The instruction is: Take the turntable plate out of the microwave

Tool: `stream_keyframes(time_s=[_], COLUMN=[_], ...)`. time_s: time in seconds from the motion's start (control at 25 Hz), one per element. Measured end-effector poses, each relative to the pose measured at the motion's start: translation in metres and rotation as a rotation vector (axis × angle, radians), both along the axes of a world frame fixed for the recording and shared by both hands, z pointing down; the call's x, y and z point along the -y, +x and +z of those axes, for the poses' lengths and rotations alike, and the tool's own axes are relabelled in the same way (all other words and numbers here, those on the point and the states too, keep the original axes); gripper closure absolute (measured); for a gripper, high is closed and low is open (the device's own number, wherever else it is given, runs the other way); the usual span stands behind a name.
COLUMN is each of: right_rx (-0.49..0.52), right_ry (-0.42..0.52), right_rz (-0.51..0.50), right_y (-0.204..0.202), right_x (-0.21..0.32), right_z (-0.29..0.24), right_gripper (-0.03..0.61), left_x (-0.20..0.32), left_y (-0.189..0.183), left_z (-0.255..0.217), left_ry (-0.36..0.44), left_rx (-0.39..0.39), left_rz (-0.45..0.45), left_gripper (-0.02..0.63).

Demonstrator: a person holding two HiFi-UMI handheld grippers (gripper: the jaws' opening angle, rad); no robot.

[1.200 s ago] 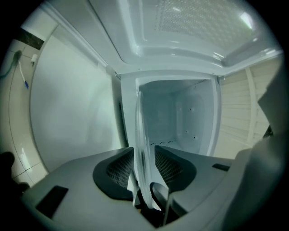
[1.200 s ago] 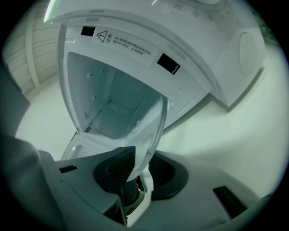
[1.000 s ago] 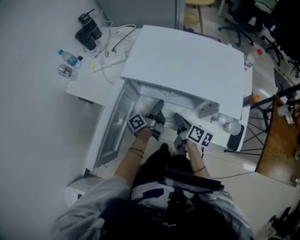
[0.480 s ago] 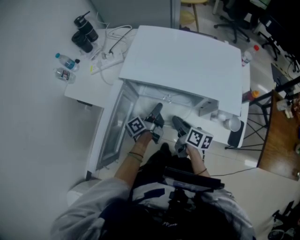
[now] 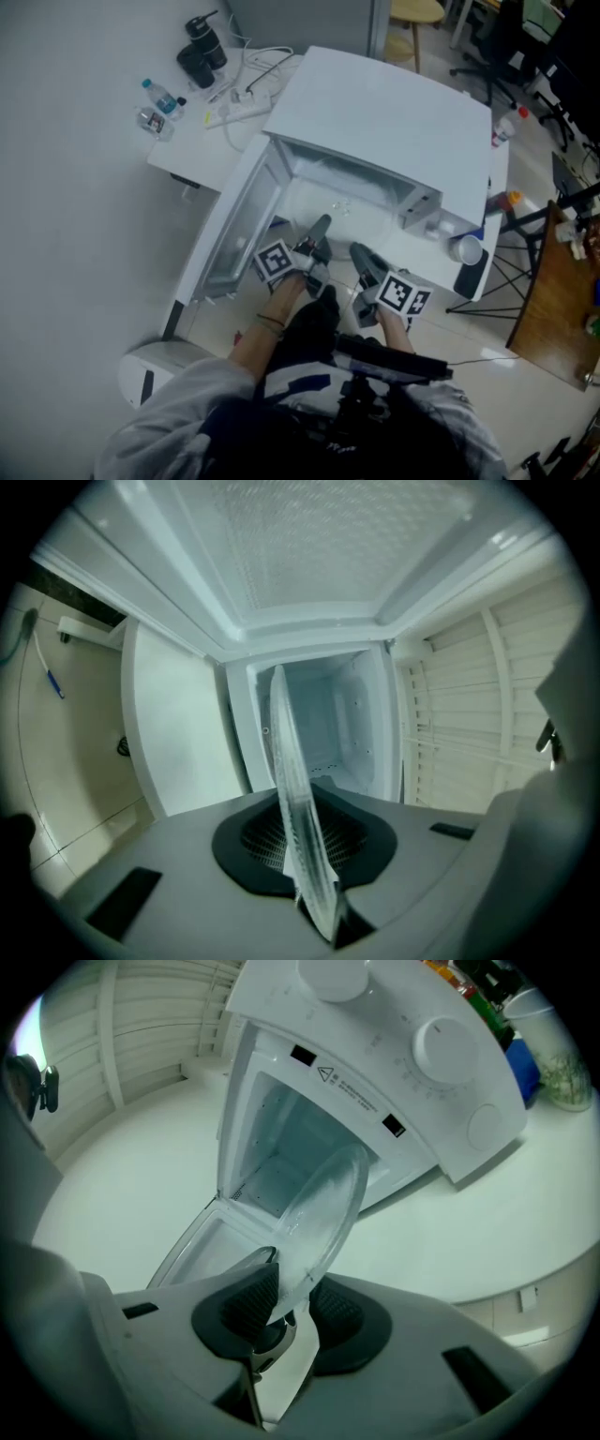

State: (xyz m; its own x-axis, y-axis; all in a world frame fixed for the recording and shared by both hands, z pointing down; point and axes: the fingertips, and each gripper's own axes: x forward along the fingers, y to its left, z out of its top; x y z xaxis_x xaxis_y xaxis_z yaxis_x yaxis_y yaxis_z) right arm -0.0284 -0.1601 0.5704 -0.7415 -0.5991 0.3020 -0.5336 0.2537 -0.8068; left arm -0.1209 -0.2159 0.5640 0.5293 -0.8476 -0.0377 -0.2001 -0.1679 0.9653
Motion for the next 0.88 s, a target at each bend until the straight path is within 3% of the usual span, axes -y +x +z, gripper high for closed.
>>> stream_keyframes(time_s=[0.12,0.28,0.44,0.68,0.88], right_rx=[0.006,0.015,0.005,-0.018,-0.002], right_ry=[0.026,0.049,0.08,0.11,0.129], right_rz=[-0.041,-0.08,-0.107,-0.138,-0.149], right_y=[0.007,0.023,0.041,0.069,0.087], right_x=[-0.021,-0.054,-0.083,-0.126,-0.157], right_z=[-0.009,-0.021,-0.03,-0.039,-0.044], right_gripper=[0.462,0.46,0.46,0.46,0.46], left_x=[-0.022,-0.062,-0.093,-0.14,-0.172], left_y=[0.012,0.022,0.041,0.068,0.085], left_z=[-0.02,-0.021,-0.038,-0.05,-0.058], left_ry=[0.039,0.01,0.083,0.099,0.136], left_rx=[-0.04,0.019,-0.016,-0.048,-0.03], left_rz=[-0.013,-0.059,-0.084,-0.125,-0.134], left_gripper=[0.589,0.586,0.586,0.586,0.586])
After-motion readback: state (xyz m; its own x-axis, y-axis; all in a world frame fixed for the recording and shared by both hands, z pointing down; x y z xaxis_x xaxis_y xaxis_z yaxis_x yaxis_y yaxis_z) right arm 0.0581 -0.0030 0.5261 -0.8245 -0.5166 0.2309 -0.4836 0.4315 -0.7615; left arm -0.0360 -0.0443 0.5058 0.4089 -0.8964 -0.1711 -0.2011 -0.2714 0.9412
